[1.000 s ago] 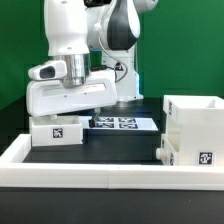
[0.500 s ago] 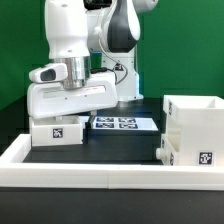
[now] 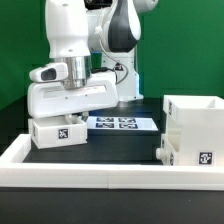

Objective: Assemble drawer

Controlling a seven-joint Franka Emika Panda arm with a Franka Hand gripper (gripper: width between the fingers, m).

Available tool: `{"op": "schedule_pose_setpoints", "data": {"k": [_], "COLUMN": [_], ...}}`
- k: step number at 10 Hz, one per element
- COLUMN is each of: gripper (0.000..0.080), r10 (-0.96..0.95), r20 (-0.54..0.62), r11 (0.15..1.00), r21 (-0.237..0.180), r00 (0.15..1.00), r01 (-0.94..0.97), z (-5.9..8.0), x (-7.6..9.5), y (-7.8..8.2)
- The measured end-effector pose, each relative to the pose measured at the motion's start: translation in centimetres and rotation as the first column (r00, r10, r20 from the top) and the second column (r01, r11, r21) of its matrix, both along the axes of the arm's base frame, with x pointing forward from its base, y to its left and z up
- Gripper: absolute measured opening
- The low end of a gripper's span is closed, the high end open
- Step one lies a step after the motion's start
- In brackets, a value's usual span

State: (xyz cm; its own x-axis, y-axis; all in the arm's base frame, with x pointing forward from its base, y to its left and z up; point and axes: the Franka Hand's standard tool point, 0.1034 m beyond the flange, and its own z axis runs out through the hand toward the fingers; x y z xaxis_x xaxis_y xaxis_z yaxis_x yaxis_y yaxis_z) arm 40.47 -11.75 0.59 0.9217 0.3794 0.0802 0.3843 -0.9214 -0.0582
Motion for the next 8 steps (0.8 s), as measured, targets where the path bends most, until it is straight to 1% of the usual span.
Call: {"op": "schedule_pose_setpoints", "data": {"k": [1,2,4,5,6,8], "gripper": [0.0044,0.0044,0.0044,0.0044,0.0044,0.0044], "r10": [-0.006,-0.024,-0.041,-0.037,-0.011,0.038], "r20": [0.001,0.004,0.019,0.018,0.02,0.003], "r11": [1.0,1.0,0.999,0.999,1.0,0.999], "r21": [0.001,0.003,0.005,0.008,0.009,0.017], "r00": [1.0,1.0,0.999,0.999,1.0,0.999], "r01": [0.006,0.024,0.041,0.037,0.011,-0.038], "z": [0.2,0.6,1.6,2.4,3.3,4.3], "x": [0.3,0.8,2.2,2.9,4.0,5.5], "y": [0.6,1.7,4.6,6.0,6.9,7.2]}}
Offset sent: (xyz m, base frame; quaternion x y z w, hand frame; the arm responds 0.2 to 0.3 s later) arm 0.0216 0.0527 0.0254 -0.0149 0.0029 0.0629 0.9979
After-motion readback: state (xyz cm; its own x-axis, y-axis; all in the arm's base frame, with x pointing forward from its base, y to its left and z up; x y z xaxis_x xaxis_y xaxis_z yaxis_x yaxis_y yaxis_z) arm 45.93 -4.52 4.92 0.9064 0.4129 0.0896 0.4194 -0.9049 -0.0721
